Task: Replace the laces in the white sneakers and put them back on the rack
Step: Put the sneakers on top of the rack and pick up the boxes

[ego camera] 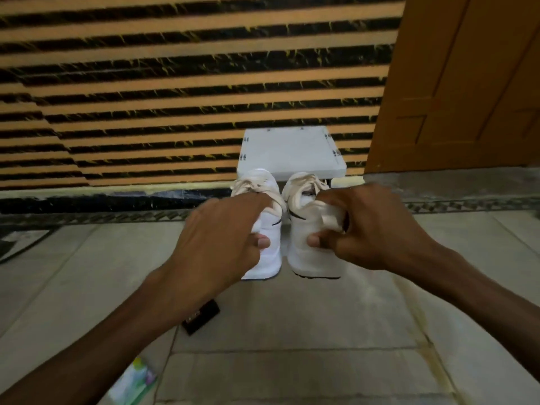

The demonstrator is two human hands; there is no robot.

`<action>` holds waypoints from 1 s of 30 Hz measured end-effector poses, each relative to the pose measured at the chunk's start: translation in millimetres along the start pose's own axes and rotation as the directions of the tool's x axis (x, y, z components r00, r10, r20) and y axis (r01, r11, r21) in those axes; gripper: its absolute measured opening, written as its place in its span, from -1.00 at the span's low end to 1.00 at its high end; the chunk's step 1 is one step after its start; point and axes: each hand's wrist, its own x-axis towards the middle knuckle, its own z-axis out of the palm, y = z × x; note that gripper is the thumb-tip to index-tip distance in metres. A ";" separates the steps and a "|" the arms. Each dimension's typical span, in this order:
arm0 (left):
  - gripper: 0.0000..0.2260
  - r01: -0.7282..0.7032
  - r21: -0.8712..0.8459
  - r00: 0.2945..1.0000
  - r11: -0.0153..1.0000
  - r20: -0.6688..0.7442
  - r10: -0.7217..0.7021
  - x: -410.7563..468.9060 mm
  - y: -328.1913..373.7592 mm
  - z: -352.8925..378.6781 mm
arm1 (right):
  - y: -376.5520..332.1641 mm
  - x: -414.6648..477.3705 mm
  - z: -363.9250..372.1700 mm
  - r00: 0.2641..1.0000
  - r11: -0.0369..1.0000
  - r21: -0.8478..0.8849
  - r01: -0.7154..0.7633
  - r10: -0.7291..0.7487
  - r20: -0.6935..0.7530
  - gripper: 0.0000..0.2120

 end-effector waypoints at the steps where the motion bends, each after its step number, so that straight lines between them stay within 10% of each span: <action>1: -0.56 -0.007 0.008 0.999 1.000 -0.045 0.007 6.4 1.4 -7.6 | 0.0 5.5 -8.4 1.000 1.000 0.003 0.006 -0.006 -0.026 -0.58; 12: -0.62 0.022 0.144 0.993 0.989 -0.120 -0.004 140.0 -21.4 3.6 | 43.1 122.4 1.1 0.968 0.998 -0.050 -0.040 0.027 -0.251 -0.61; 30: -0.63 0.044 0.109 0.994 0.993 -0.107 -0.032 251.1 -61.9 88.8 | 105.0 235.2 51.5 0.966 0.977 -0.090 -0.191 0.171 -0.195 -0.43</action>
